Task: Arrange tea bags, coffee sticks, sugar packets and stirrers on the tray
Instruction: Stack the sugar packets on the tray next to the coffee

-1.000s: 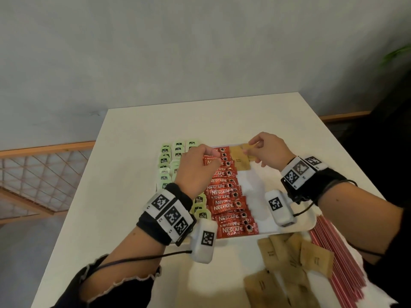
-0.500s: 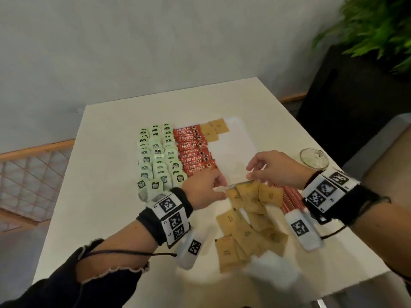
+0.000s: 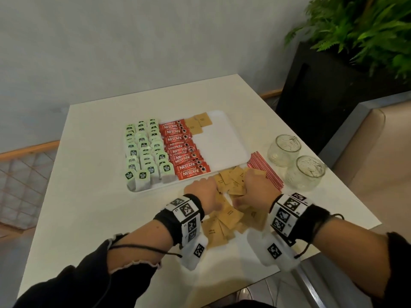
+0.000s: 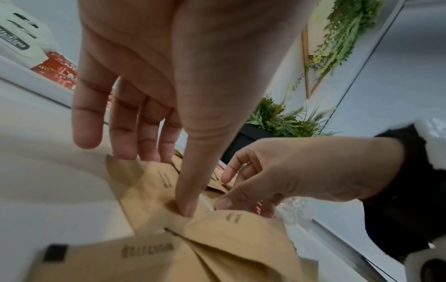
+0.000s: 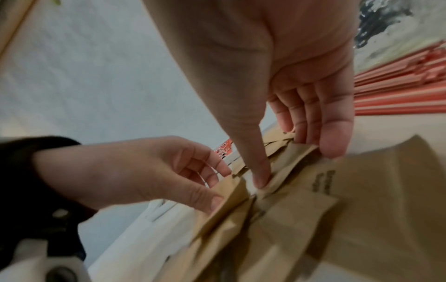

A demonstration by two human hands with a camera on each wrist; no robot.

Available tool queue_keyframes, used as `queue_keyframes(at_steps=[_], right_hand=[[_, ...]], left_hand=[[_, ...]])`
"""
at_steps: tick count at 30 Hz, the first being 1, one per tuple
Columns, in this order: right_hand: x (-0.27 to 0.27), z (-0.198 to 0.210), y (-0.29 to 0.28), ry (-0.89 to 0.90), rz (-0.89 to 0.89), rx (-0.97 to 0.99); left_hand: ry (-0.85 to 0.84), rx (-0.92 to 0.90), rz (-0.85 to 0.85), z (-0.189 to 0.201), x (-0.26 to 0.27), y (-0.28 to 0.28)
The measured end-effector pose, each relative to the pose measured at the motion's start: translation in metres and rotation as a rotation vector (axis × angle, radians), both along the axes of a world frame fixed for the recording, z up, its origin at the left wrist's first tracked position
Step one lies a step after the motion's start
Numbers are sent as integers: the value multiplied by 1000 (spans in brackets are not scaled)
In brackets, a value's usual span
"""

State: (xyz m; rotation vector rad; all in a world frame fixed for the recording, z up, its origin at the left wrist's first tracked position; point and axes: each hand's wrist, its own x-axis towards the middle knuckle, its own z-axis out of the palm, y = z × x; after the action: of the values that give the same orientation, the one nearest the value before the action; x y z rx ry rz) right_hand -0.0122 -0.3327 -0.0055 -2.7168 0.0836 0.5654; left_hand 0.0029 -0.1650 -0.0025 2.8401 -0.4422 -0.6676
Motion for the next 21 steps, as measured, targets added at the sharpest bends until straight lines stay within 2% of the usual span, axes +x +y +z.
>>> queue_keyframes(at_steps=[4,8,10,14,16,18,21], right_hand=[[3,-1,-6,26,-97,125],[5,8,-17,107,-110,162],[6,17,-24,158,-152,245],[3,35,-24,101,-177,475],[-3,36,-14,89,-147,593],[-9,27,-3,82,-93,564],[-14,9,9,36,-7,351]], left_hand=[[41,9,-4,5,3,8],[21,-129,24,21,14,30],[21,-168,-7,31,14,38],[293,-187,-90,34,-7,36],[321,-115,-154,25,-18,31],[295,-73,-166,16,-25,28],[250,-56,-133,7,-31,27]])
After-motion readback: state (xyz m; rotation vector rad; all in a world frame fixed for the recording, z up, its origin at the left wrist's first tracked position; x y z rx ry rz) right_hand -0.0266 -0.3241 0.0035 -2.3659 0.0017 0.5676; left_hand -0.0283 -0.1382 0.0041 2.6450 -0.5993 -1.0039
